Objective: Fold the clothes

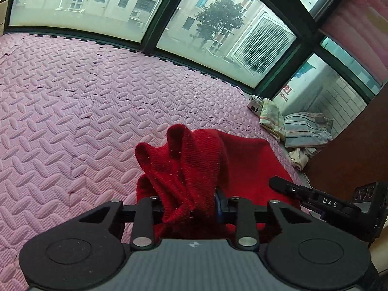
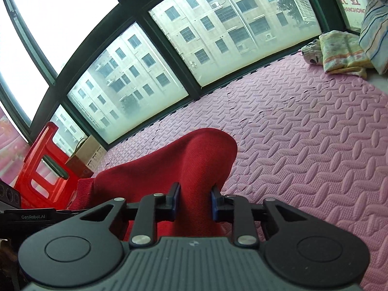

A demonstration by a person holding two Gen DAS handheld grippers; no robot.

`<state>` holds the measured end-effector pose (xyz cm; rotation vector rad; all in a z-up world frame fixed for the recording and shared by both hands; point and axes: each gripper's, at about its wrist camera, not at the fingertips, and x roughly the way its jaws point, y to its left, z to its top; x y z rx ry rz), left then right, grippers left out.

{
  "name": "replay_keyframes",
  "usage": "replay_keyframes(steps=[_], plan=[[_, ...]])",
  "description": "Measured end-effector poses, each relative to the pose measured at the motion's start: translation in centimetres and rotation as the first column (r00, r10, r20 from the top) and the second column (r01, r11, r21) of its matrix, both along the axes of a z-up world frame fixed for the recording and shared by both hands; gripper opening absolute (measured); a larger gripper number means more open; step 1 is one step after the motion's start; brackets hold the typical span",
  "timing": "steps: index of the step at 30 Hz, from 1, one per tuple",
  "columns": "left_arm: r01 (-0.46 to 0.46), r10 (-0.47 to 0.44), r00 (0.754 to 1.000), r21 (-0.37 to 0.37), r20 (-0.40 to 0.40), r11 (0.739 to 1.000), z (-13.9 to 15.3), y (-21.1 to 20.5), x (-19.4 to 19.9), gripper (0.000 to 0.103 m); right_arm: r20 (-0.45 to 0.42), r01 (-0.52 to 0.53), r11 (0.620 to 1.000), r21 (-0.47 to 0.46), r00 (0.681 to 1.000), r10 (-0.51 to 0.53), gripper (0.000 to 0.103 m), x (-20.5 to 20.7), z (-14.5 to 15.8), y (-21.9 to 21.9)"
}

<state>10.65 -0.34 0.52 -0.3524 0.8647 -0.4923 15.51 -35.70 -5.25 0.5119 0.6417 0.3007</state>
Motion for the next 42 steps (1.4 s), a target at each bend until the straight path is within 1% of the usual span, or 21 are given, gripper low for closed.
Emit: replay_keyframes(steps=[9,11,15,17,18,19,21,22,23,25,26,27,30,32,33,36,38,40,42], plan=[[0.101,-0.102,0.994,0.01,0.026,0.995,1.4,-8.1,5.5,0.033,0.041,0.132,0.99,-0.048,0.991,-0.13,0.023,1.4,2.3,-6.6],[0.12,-0.121,0.992,0.015,0.032,0.993,1.4,-10.0,6.6,0.033,0.037,0.158,0.985,-0.064,0.987,-0.156,0.023,2.0,2.2,-7.9],[0.147,-0.147,0.989,0.025,0.009,0.989,0.2,-13.1,8.5,0.034,0.014,0.207,0.973,-0.105,0.978,-0.207,0.024,3.4,1.4,-10.5],[0.161,-0.16,0.987,0.037,-0.008,0.986,-0.9,-14.4,9.2,0.036,-0.008,0.226,0.965,-0.137,0.973,-0.229,0.026,3.9,0.5,-11.3],[0.162,-0.161,0.987,0.046,-0.027,0.986,-1.6,-14.9,9.5,0.039,-0.022,0.23,0.961,-0.154,0.972,-0.236,0.033,4.1,-0.1,-11.5],[0.163,-0.16,0.986,0.056,-0.049,0.985,-2.4,-15.4,9.7,0.041,-0.037,0.234,0.957,-0.17,0.969,-0.243,0.036,4.3,-0.6,-11.7],[0.165,-0.161,0.985,0.082,-0.057,0.983,-3.1,-15.6,9.6,0.047,-0.074,0.229,0.944,-0.237,0.965,-0.253,0.038,4.6,-2.0,-12.1],[0.166,-0.161,0.985,0.095,-0.059,0.982,-3.5,-15.6,9.5,0.051,-0.073,0.227,0.941,-0.252,0.965,-0.253,0.04,4.5,-2.1,-12.1],[0.159,-0.155,0.987,0.101,-0.047,0.982,-3.1,-15.5,9.5,0.052,-0.065,0.225,0.933,-0.28,0.966,-0.252,0.041,4.4,-2.3,-12.1],[0.14,-0.139,0.99,0.112,-0.014,0.984,-2.2,-15.2,9.6,0.06,-0.042,0.229,0.925,-0.304,0.967,-0.253,0.041,4.5,-1.6,-12.1],[0.13,-0.131,0.991,0.117,0.002,0.985,-1.7,-15.0,9.7,0.061,-0.031,0.231,0.921,-0.313,0.967,-0.253,0.041,4.5,-1.3,-12.1],[0.12,-0.123,0.992,0.122,0.019,0.985,-1.2,-14.8,9.7,0.063,-0.022,0.233,0.922,-0.309,0.968,-0.252,0.044,4.7,-1.0,-12.1],[0.096,-0.105,0.992,0.127,0.07,0.987,0.2,-14.5,10.1,0.065,-0.004,0.227,0.934,-0.277,0.971,-0.237,0.044,6.3,-0.2,-12.2],[0.107,-0.12,0.988,0.128,0.097,0.986,0.9,-15.0,10.7,0.066,-0.007,0.222,0.937,-0.268,0.973,-0.232,0.044,7.5,-0.2,-12.1],[0.112,-0.127,0.986,0.142,0.103,0.984,0.9,-15.4,11.0,0.066,-0.013,0.22,0.938,-0.269,0.973,-0.232,0.044,8.2,-0.3,-12.0],[0.121,-0.139,0.987,0.191,0.085,0.974,-0.1,-16.5,12.2,0.064,-0.035,0.214,0.937,-0.278,0.972,-0.232,0.044,10.1,-1.5,-11.7],[0.113,-0.127,0.99,0.204,0.055,0.972,-1.2,-16.6,13.1,0.064,-0.049,0.211,0.936,-0.283,0.971,-0.234,0.044,10.9,-2.3,-11.5],[0.108,-0.113,0.994,0.193,0.015,0.975,-2.3,-16.3,13.8,0.064,-0.061,0.206,0.933,-0.293,0.97,-0.234,0.044,11.5,-2.9,-11.3],[0.11,-0.111,0.994,0.19,-0.004,0.976,-3.4,-15.9,14.1,0.064,-0.07,0.199,0.929,-0.311,0.97,-0.231,0.044,11.6,-3.5,-10.9]])
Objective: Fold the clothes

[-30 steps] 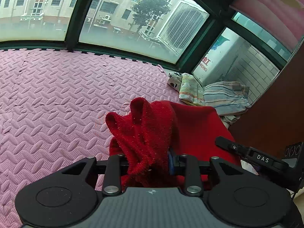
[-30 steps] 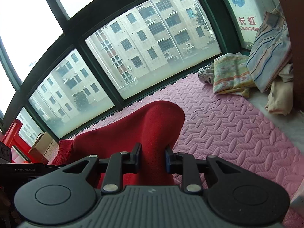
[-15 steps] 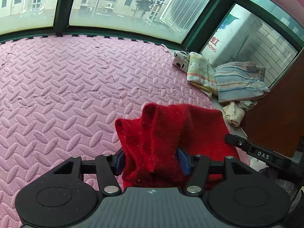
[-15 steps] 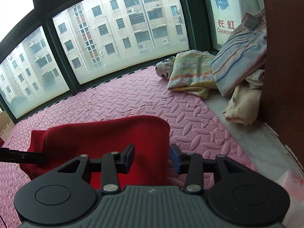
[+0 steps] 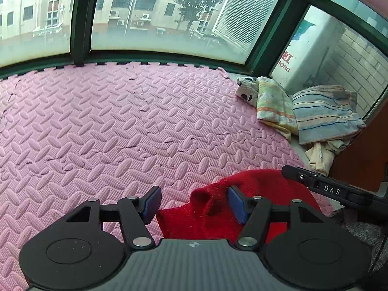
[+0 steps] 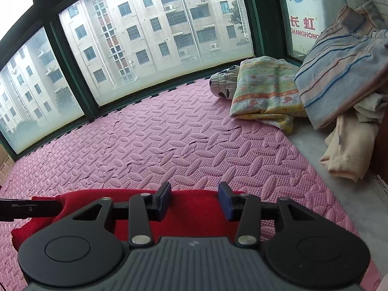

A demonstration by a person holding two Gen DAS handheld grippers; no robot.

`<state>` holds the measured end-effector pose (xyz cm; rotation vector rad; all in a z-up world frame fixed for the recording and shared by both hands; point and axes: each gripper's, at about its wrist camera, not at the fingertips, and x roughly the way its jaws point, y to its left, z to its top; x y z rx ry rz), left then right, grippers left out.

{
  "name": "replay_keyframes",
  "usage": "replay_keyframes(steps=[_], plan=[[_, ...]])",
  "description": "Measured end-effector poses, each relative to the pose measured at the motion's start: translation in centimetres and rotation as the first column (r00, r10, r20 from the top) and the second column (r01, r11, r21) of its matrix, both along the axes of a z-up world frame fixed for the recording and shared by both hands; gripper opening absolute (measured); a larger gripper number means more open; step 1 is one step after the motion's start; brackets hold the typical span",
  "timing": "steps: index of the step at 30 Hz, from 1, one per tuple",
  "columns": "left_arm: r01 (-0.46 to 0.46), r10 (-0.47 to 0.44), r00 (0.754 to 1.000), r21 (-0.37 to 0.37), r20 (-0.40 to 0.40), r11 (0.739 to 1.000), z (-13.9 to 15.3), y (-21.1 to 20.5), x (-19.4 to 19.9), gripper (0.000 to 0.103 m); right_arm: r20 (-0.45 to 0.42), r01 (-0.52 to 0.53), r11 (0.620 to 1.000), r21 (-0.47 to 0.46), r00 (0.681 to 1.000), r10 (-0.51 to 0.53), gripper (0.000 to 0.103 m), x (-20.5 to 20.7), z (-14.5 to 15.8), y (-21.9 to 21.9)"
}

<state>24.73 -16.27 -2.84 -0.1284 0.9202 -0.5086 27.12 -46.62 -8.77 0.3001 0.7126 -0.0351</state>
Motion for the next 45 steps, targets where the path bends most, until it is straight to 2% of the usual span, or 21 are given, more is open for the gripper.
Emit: replay_keyframes(steps=[3,6,8,12,15,18,25,34,40,45], plan=[[0.002,-0.002,1.0,0.009,-0.007,1.0,-1.0,0.2,0.1,0.064,-0.001,-0.015,0.999,-0.04,1.0,0.015,0.044,-0.1,-0.4,0.6],[-0.023,0.022,0.999,-0.024,-0.042,0.999,-1.2,0.7,0.3,0.066,0.005,-0.024,0.997,-0.071,1.0,0.025,0.044,-0.3,0.1,0.9],[-0.031,0.03,0.998,-0.038,-0.048,0.999,-0.8,1.0,0.3,0.066,0.043,-0.025,0.996,-0.087,0.999,0.029,0.044,-0.9,1.2,1.2],[-0.027,0.026,1.0,-0.036,-0.016,0.999,0.4,1.0,-0.2,0.065,0.078,-0.112,0.991,-0.079,0.99,0.118,0.044,-2.1,2.9,3.6],[-0.029,0.029,1.0,-0.028,-0.009,0.999,0.8,0.9,-0.3,0.065,0.08,-0.185,0.978,-0.092,0.978,0.193,0.048,-2.1,3.1,6.4],[-0.034,0.034,0.999,-0.019,-0.007,0.999,1.0,0.9,-0.3,0.066,0.078,-0.218,0.972,-0.089,0.971,0.225,0.048,-1.7,2.5,8.5],[-0.059,0.059,0.998,0.014,-0.024,0.998,-0.1,0.9,0.0,0.068,0.059,-0.228,0.962,-0.149,0.969,0.239,0.053,-1.4,0.7,11.1],[-0.074,0.073,0.997,0.054,0.021,0.996,0.4,0.6,-0.8,0.079,0.088,-0.252,0.957,-0.147,0.96,0.266,0.053,-3.8,2.3,11.6],[-0.063,0.057,0.997,0.1,0.057,0.993,0.6,0.0,-1.4,0.082,0.097,-0.237,0.956,-0.174,0.962,0.256,0.053,-5.1,1.6,12.8],[-0.068,0.063,0.997,0.105,0.046,0.992,0.2,-0.2,-1.5,0.083,0.104,-0.23,0.957,-0.177,0.962,0.251,0.053,-6.0,1.8,12.8]])
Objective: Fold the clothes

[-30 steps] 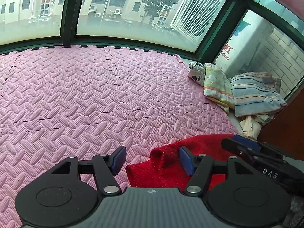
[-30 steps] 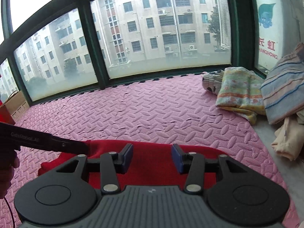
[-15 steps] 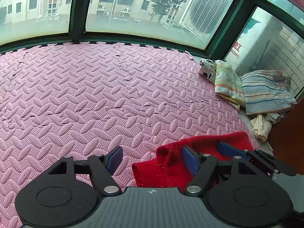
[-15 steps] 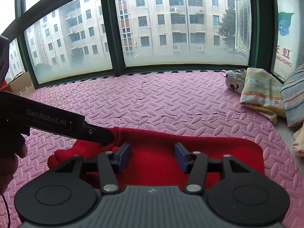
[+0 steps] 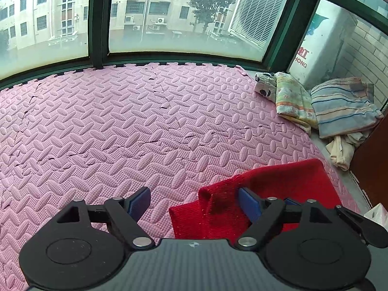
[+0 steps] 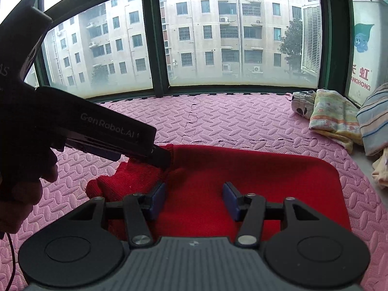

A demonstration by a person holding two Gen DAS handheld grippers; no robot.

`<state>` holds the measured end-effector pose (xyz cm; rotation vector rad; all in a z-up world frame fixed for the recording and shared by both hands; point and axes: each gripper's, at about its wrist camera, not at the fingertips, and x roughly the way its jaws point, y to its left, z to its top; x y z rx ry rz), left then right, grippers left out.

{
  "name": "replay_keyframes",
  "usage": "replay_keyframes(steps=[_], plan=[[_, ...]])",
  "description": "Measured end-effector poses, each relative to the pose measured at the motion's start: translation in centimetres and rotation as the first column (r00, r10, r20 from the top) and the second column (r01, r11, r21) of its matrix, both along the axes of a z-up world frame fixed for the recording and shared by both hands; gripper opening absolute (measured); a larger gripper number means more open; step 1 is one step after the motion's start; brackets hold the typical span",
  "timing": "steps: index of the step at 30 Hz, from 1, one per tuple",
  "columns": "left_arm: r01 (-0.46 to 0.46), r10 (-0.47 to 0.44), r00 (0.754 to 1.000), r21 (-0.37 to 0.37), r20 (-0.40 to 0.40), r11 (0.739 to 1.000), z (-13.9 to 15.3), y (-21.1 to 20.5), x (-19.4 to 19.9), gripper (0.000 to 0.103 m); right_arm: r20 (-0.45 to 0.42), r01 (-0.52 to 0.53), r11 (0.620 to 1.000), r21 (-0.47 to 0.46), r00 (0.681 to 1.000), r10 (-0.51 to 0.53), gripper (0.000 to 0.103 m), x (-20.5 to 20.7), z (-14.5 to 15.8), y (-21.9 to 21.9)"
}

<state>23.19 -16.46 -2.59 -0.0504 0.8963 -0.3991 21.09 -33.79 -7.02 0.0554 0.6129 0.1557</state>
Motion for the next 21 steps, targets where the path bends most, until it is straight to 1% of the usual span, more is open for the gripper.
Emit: replay_keyframes(steps=[6,12,14,17,20,21], plan=[[-0.011,0.011,1.0,-0.001,0.004,1.0,0.1,0.1,-0.3,0.089,0.009,0.008,1.0,-0.002,1.0,-0.008,0.053,-1.2,0.1,0.1],[-0.017,0.017,1.0,0.005,0.004,1.0,-0.3,0.1,-0.5,0.092,-0.02,0.026,1.0,0.004,0.999,-0.026,0.053,-1.9,-1.4,0.3],[-0.023,0.023,1.0,0.003,0.005,1.0,-0.3,0.1,-0.7,0.092,-0.022,0.027,1.0,0.01,0.999,-0.027,0.053,-2.1,-1.0,0.2],[-0.025,0.025,1.0,-0.002,0.012,1.0,0.0,0.3,-0.9,0.092,0.004,0.037,0.999,0.039,0.999,-0.037,0.053,-3.6,0.0,-0.7],[-0.028,0.028,0.999,0.0,0.017,1.0,-0.1,0.4,-0.9,0.094,0.039,0.091,0.995,0.04,0.995,-0.092,0.053,-5.7,0.8,-2.1],[-0.031,0.031,0.999,0.002,0.017,1.0,-0.1,0.5,-0.9,0.094,0.037,0.117,0.992,0.035,0.992,-0.119,0.053,-6.1,0.8,-2.7]])
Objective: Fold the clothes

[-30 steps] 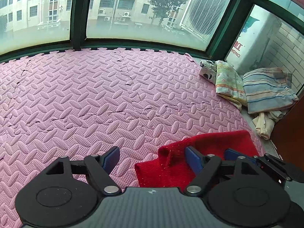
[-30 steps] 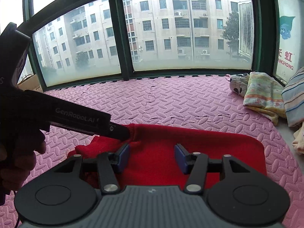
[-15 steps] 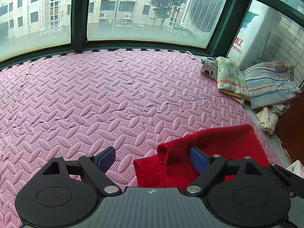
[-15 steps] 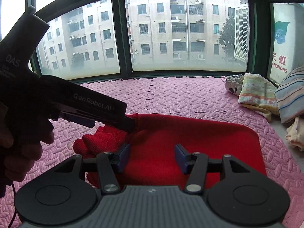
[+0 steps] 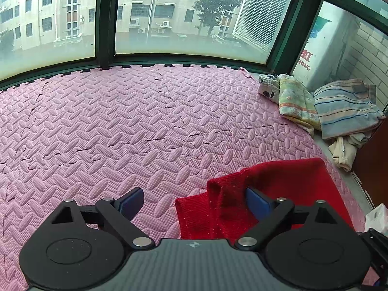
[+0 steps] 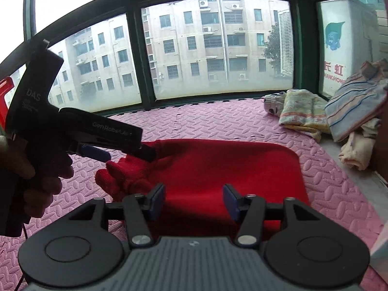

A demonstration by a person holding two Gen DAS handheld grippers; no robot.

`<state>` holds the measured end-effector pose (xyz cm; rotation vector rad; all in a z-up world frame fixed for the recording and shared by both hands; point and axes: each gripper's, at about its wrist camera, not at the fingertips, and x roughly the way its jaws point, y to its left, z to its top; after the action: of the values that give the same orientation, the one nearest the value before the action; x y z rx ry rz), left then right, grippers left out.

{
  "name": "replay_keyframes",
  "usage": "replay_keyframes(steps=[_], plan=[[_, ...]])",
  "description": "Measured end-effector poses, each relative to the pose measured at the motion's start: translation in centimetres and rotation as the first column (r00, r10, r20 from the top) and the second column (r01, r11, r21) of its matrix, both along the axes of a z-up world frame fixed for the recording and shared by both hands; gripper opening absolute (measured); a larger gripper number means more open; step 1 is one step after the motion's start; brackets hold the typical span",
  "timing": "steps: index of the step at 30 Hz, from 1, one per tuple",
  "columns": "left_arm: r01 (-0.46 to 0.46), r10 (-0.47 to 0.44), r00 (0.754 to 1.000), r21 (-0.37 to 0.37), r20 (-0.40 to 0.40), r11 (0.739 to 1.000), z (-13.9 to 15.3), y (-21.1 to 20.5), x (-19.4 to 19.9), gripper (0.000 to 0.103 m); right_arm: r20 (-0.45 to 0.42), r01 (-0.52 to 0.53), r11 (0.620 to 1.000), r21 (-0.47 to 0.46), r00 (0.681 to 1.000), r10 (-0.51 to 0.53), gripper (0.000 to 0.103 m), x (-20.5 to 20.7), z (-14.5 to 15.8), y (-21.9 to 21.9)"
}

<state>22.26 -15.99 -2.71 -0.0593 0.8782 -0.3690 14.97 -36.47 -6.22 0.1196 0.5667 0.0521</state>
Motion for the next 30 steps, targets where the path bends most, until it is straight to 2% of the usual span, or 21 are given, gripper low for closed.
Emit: replay_keyframes(steps=[4,9,15,19,22,30], plan=[[-0.013,0.013,1.0,-0.002,-0.009,1.0,-0.3,0.1,0.1,0.094,-0.033,0.071,0.997,-0.014,0.997,-0.071,0.053,-1.1,-1.1,-1.9],[-0.029,0.029,0.999,-0.009,-0.025,1.0,-0.7,0.2,0.2,0.098,-0.041,0.057,0.997,-0.042,0.997,-0.059,0.054,-1.5,-2.6,-2.0],[-0.039,0.038,0.999,-0.026,-0.037,0.999,-1.0,0.7,0.3,0.1,-0.008,0.062,0.998,-0.008,0.998,-0.062,0.054,-2.1,-1.0,-3.0],[-0.043,0.042,0.999,-0.031,-0.03,0.999,-1.2,0.8,0.2,0.103,-0.038,0.076,0.997,-0.011,0.996,-0.077,0.055,-1.5,-1.6,-3.9],[-0.04,0.04,0.999,-0.04,-0.015,0.998,-1.2,1.0,0.0,0.103,-0.028,0.044,0.999,-0.03,0.999,-0.044,0.069,-1.2,-1.1,-3.4],[-0.064,0.061,0.998,-0.098,-0.033,0.993,-1.1,1.7,0.1,0.103,-0.014,0.007,0.999,-0.034,1.0,-0.008,0.07,2.9,0.5,-2.8]])
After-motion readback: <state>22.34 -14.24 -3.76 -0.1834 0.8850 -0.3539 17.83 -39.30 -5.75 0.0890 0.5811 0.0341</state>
